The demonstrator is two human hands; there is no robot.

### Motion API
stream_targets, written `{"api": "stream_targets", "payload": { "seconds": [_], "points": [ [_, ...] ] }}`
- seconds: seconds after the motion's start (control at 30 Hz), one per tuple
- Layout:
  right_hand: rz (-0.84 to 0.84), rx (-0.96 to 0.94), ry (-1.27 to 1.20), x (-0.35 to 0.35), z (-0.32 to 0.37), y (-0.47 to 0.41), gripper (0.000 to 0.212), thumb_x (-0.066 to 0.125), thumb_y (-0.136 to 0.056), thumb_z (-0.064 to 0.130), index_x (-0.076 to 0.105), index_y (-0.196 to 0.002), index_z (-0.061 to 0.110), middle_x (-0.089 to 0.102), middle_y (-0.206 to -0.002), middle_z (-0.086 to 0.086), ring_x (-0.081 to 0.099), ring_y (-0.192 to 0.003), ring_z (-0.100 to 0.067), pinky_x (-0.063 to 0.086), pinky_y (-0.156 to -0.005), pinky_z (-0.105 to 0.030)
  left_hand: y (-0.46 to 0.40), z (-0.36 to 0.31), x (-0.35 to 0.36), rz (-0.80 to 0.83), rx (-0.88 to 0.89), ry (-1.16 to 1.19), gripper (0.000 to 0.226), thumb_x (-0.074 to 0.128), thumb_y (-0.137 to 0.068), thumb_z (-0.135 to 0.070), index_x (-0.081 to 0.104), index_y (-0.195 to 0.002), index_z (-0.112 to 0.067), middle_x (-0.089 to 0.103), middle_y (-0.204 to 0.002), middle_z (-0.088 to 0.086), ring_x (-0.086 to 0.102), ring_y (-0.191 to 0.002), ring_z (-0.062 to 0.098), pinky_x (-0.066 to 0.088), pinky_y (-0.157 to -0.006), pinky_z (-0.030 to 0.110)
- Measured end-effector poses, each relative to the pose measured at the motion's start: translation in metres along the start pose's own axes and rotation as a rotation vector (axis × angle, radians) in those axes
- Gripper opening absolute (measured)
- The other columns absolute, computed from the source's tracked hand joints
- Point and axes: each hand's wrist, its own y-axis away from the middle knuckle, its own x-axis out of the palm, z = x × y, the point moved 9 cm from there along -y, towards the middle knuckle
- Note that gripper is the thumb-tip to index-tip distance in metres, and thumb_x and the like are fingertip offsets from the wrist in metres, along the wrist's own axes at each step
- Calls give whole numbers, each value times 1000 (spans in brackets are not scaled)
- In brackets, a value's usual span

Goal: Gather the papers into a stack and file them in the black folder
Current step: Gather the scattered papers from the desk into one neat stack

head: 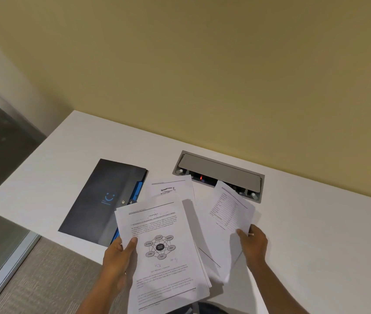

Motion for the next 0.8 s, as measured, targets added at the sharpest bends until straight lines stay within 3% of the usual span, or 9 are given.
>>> {"api": "stream_targets", "payload": {
  "seconds": [0.17,0.33,0.43,0.53,0.6,0.73,0.8],
  "points": [
    [-68,-28,-135,-42,-16,-2,14,76,-98,16,75,-104,4,77,-102,-15,74,-97,-40,63,-92,-55,-3,-7,10,55,6,29,11,69,-103,-24,78,-110,-27,87,-102,-1,85,-85,25,67,-76,49],
    [-128,-36,-168,-87,-18,-3,7,71,-99,13,71,-93,10,73,-89,-5,72,-97,-44,53,-74,-34,-3,-18,19,121,34,66,16,70,-103,-26,76,-117,-27,86,-109,0,85,-92,28,67,-76,51],
    [-116,-74,-151,-98,-4,2,6,69,-101,14,72,-103,9,75,-101,-9,70,-94,-36,48,-67,-23,-1,-27,27,171,52,84,22,71,-101,-28,74,-124,-27,85,-117,0,84,-99,27,66,-83,53],
    [-35,-122,-159,-89,18,11,22,70,-101,17,73,-122,12,73,-110,-2,67,-89,-9,48,-73,-21,4,-34,35,230,55,97,29,73,-99,-30,73,-128,-30,83,-121,-2,82,-105,27,66,-85,53],
    [55,-156,-167,-71,35,20,26,71,-101,19,72,-127,18,74,-112,3,66,-92,1,50,-80,-25,8,-37,39,258,57,84,32,77,-93,-35,74,-126,-34,83,-121,-3,83,-104,26,67,-79,50],
    [245,-175,-204,-27,65,40,18,71,-101,20,74,-110,35,80,-107,22,74,-92,5,54,-79,-16,15,-39,45,296,62,41,20,75,-95,-34,79,-113,-42,84,-119,-4,83,-102,22,67,-73,41],
    [325,-192,-219,-5,76,52,21,71,-101,19,76,-105,39,82,-106,25,77,-94,6,57,-84,-20,17,-36,47,305,62,12,17,72,-100,-31,80,-109,-43,84,-118,-4,83,-102,20,66,-77,41]
  ]
}}
